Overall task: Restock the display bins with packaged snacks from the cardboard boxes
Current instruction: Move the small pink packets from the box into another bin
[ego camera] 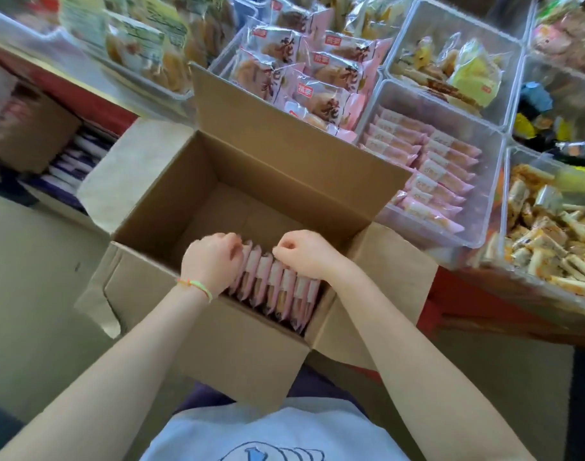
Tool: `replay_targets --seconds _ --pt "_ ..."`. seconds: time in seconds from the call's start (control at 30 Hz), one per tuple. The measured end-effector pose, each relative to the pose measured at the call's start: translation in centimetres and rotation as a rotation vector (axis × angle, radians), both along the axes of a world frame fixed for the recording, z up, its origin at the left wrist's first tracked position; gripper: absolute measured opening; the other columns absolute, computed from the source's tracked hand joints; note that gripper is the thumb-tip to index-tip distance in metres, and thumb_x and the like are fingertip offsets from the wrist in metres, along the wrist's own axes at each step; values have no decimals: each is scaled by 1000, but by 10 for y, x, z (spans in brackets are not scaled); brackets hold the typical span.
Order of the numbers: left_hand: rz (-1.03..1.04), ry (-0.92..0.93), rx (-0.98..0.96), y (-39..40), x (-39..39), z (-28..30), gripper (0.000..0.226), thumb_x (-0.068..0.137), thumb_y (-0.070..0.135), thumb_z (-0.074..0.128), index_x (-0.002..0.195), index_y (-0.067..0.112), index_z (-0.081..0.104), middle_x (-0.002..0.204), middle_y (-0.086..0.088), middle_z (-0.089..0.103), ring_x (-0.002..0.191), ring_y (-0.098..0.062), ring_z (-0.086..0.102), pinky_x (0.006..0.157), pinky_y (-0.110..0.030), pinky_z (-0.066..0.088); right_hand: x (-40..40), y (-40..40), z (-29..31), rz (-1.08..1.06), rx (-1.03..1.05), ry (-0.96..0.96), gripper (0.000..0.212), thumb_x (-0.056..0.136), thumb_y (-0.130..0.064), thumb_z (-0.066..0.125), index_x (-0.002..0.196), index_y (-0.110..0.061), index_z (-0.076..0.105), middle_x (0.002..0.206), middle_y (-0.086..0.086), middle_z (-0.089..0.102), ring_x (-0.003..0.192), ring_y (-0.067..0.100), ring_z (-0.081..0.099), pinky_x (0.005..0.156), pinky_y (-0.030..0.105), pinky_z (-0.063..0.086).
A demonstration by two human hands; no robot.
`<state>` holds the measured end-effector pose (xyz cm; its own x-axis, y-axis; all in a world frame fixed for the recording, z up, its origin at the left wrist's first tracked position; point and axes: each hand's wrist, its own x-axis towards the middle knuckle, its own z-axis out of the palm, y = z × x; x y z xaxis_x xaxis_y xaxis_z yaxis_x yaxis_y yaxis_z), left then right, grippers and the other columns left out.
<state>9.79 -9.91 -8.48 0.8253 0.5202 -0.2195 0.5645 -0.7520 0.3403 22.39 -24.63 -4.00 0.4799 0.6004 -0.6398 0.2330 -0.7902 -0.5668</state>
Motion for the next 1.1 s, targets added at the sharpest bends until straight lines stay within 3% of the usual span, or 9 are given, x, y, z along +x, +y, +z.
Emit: replay_targets --seconds 0.1,0.17,0.23,0.3,0.37,0.57,0.77,0.97,1.1 --pt "-96 79 163 51 -21 -13 34 82 32 40 73 12 66 69 -7 63 66 -34 63 61 -38 47 -23 42 -41 -56 -30 64 25 97 -33 50 115 -20 64 112 0 65 93 18 60 72 30 46" --pt "-94 161 163 71 -32 -21 28 88 31 46 82 14 68 79 -6 66 78 -33 65 68 -38 48 -39 65 -65 -47 -77 91 39 97 -32 49 134 -18 52 128 6 61 102 23 59 76 30 43" --pt "-33 172 137 79 -40 -31 27 93 34 48 90 18 69 91 -3 68 89 -29 65 69 -33 45 -52 84 -87 -62 -155 70 55 97 -33 49 149 -18 35 144 12 49 125 33 51 94 36 42" --pt "6 159 134 80 -42 -37 29 93 38 45 89 21 69 90 0 68 87 -26 65 62 -29 40 -59 104 -105 -163 -236 -7 59 99 -35 48 151 -17 27 149 19 39 137 39 39 112 48 30" --pt "19 140 134 79 -40 -40 30 92 39 44 87 22 68 86 3 67 82 -23 65 59 -27 37 -64 124 -118 -246 -316 -61 55 100 -34 47 147 -15 26 147 24 33 134 40 40 110 47 33" --pt "11 113 135 83 -40 -41 30 90 38 43 80 23 66 76 5 63 70 -20 60 53 -27 30 -72 159 -138 45 -544 -118 79 102 -30 48 158 -18 -6 154 29 19 142 40 27 108 48 38" --pt "16 101 134 85 -41 -44 29 88 37 44 76 21 65 74 2 64 68 -22 60 53 -29 30 -81 163 -156 -12 -452 -79 85 98 -21 53 158 -33 -6 156 31 -2 138 44 35 103 41 43" --pt "23 92 132 85 -41 -48 29 88 37 44 76 21 65 74 2 64 69 -22 60 54 -30 33 -83 159 -148 -341 -112 -23 63 103 -32 42 156 -43 9 158 17 11 136 39 36 111 45 34" --pt "28 103 116 85 -41 -48 29 88 37 43 78 21 66 75 3 64 70 -22 60 54 -29 34 -69 147 -142 -480 -122 30 84 93 -29 63 154 -46 9 156 16 15 136 39 37 106 42 38"
